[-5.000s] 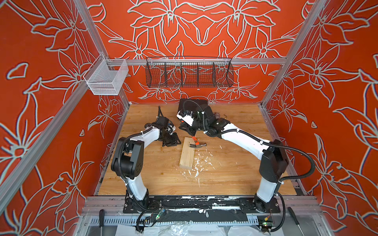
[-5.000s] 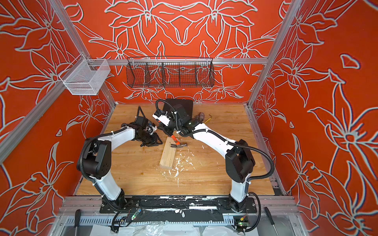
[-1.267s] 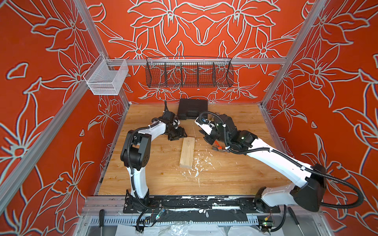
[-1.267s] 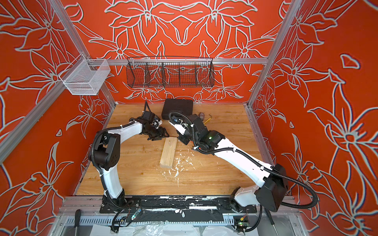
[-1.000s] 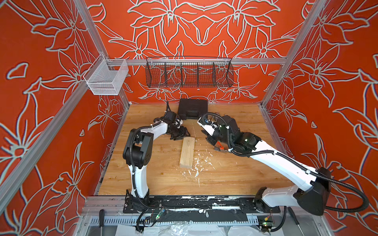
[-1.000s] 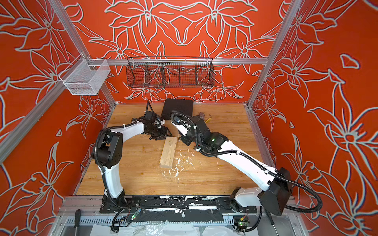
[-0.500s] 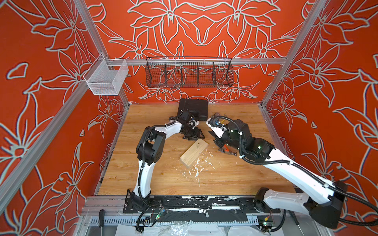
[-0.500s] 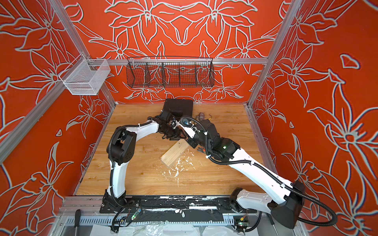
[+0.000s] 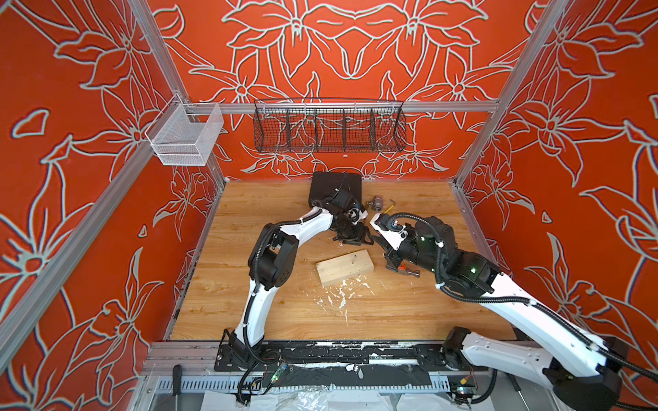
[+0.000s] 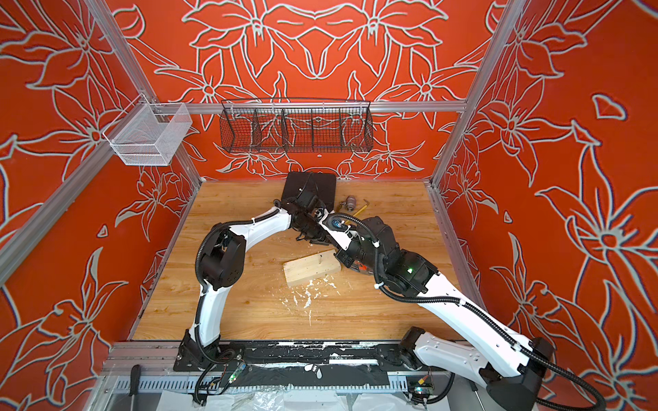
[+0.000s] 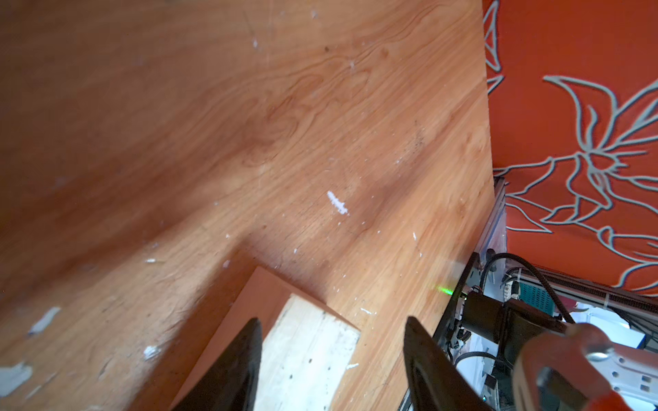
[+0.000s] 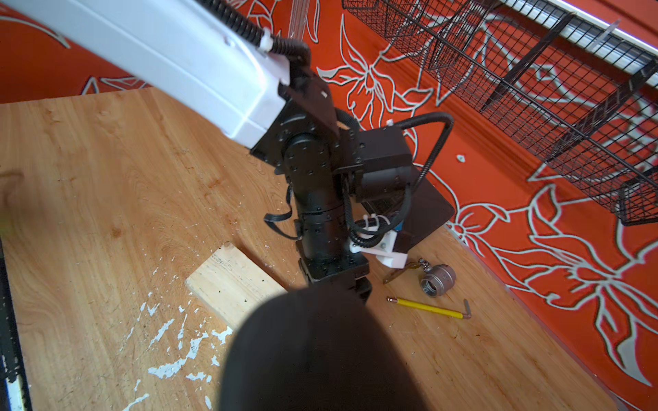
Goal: Use a claw hammer to pull out a nail
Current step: Move the mounting plate to the center of the board.
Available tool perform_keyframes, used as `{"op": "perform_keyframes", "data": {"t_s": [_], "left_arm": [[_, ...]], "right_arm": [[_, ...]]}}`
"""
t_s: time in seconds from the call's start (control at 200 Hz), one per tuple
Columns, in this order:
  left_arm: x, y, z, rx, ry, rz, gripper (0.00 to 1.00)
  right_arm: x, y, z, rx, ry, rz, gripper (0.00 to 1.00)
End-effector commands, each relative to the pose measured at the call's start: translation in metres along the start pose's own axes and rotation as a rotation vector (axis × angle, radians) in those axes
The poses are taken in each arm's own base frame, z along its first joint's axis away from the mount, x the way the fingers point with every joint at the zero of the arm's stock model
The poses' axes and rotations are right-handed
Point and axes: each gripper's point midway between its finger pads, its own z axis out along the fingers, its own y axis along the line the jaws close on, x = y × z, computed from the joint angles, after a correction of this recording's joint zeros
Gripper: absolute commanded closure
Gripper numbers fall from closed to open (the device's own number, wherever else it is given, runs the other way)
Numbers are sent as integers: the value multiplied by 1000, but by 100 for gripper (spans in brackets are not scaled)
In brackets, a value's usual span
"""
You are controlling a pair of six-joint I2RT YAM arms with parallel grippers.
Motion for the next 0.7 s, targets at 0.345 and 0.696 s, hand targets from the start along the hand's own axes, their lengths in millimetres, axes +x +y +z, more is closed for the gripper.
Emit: {"op": "perform_keyframes", "data": {"t_s": [0.345,0.696], "left_arm": [[23,34,31,-105,131,-34,38],[56,16,38,-58,204,-17,40]], "right_arm": [[-19,-3,-19,12,-89,-35,100],[-13,-4,-21,24,-79,-24,100]]}}
